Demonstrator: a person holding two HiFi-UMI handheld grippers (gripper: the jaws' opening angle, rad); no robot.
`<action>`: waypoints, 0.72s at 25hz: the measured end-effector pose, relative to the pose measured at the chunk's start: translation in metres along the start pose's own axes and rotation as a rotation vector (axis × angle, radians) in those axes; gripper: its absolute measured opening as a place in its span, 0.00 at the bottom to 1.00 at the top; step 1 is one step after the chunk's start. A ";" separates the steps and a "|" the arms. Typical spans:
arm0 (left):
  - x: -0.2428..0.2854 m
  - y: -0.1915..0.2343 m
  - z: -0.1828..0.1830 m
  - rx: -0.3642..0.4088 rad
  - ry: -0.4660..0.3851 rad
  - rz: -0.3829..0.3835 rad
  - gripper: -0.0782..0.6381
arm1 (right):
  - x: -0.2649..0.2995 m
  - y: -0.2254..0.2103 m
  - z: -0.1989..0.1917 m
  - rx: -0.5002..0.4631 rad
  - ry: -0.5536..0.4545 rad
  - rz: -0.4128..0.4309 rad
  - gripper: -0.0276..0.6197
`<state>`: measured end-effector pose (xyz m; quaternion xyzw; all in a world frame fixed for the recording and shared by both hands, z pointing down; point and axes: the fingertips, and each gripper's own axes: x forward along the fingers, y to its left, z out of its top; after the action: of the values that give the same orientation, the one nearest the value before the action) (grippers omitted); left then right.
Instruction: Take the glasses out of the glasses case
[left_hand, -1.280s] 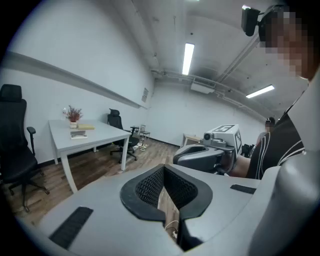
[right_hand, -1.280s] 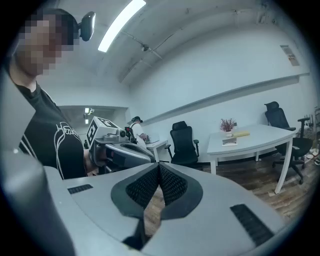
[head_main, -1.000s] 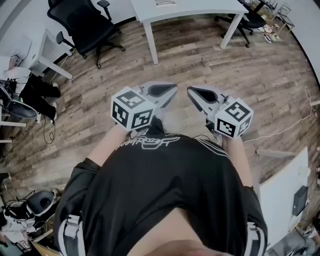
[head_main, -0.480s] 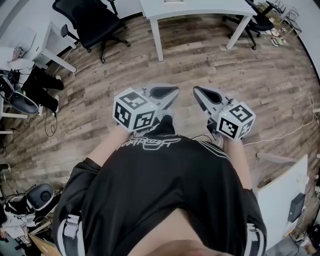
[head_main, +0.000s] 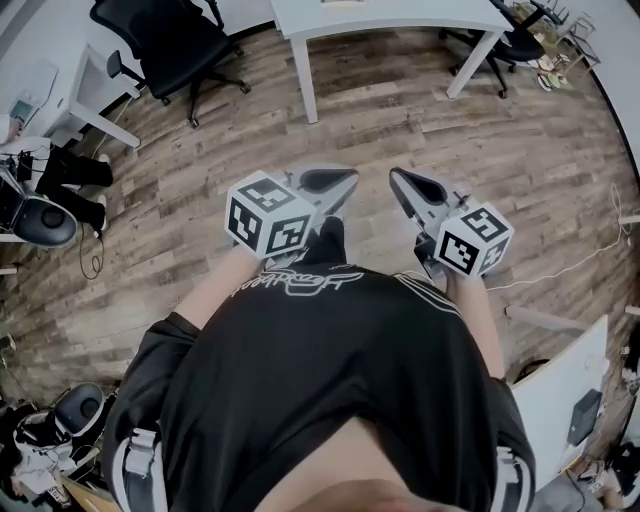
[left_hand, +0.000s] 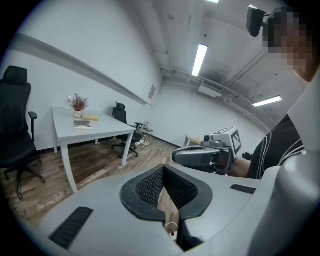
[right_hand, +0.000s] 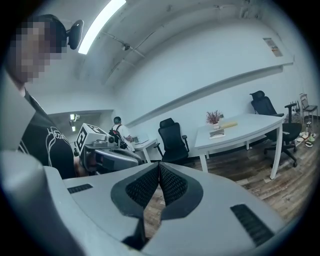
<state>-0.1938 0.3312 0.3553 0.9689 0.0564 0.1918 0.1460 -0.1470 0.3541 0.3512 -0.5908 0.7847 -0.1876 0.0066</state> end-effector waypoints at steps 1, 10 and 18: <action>0.005 0.007 0.003 -0.004 -0.004 0.000 0.12 | 0.005 -0.007 0.001 -0.004 0.006 0.000 0.06; 0.044 0.111 0.044 -0.038 0.003 0.030 0.12 | 0.082 -0.083 0.035 0.002 0.025 0.035 0.06; 0.086 0.228 0.101 -0.046 0.032 0.030 0.12 | 0.174 -0.172 0.083 0.030 0.029 0.029 0.06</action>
<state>-0.0636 0.1026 0.3661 0.9628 0.0396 0.2109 0.1643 -0.0210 0.1291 0.3632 -0.5762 0.7904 -0.2079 0.0070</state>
